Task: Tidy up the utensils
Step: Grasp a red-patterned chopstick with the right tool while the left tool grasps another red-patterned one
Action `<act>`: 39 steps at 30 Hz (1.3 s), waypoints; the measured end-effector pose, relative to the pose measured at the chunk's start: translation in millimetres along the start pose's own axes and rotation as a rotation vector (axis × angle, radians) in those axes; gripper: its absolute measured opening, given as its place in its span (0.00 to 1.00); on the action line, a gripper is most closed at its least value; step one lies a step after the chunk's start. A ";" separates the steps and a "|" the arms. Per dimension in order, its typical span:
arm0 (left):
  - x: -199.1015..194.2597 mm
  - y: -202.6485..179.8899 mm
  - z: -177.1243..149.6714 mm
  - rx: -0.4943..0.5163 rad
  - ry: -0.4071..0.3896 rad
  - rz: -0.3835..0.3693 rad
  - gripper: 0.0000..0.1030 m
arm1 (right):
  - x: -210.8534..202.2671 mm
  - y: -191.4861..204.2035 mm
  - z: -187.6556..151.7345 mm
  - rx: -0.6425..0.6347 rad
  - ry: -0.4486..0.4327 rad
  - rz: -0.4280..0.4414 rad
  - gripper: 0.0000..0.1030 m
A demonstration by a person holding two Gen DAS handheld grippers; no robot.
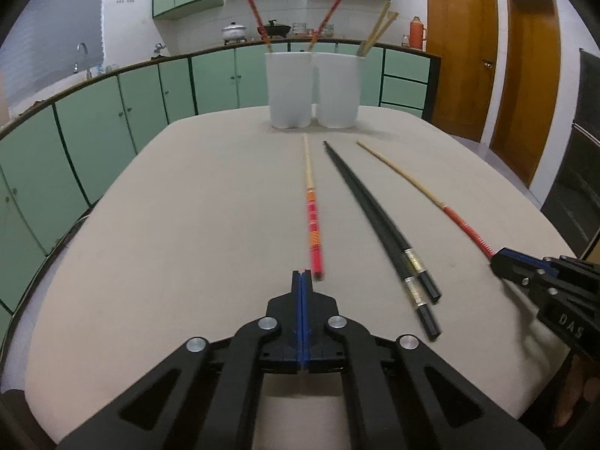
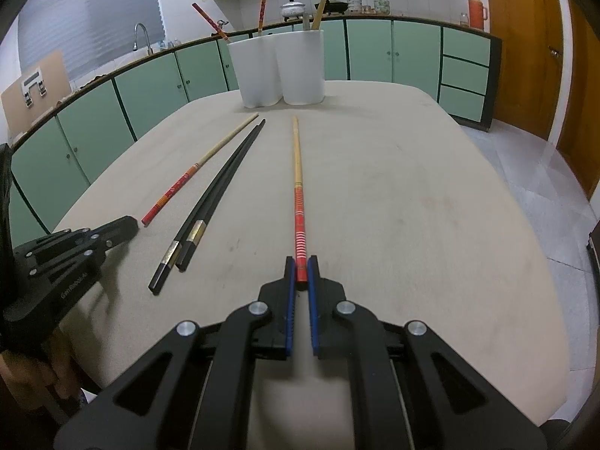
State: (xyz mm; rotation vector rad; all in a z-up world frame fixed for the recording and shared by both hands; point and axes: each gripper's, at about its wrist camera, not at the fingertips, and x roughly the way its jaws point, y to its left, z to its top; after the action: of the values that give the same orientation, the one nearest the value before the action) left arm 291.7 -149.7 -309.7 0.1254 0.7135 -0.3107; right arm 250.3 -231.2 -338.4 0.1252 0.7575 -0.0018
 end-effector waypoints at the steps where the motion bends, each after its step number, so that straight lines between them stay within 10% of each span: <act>1: 0.9 0.8 0.6 0.007 0.006 -0.004 0.01 | 0.1 1.2 0.2 -0.003 -0.001 -0.003 0.06; 14: 5.5 -5.3 8.2 0.060 0.026 0.011 0.31 | -0.7 3.7 0.2 -0.016 -0.005 -0.019 0.06; 18: 8.0 -8.3 9.8 0.060 0.031 0.003 0.29 | -0.5 5.9 -0.8 -0.033 -0.014 -0.029 0.06; 21: 7.1 -10.4 9.2 0.070 0.018 -0.025 0.00 | -0.5 6.0 -0.6 -0.038 -0.018 -0.032 0.07; 39: -4.1 -12.0 14.1 0.063 0.027 -0.105 0.04 | -11.6 8.3 2.7 -0.052 0.012 -0.055 0.05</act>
State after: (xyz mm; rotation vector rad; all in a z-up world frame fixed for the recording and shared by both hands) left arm 293.7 -163.1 -296.4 0.1520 0.7391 -0.4328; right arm 244.1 -223.8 -327.6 0.0552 0.7724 -0.0339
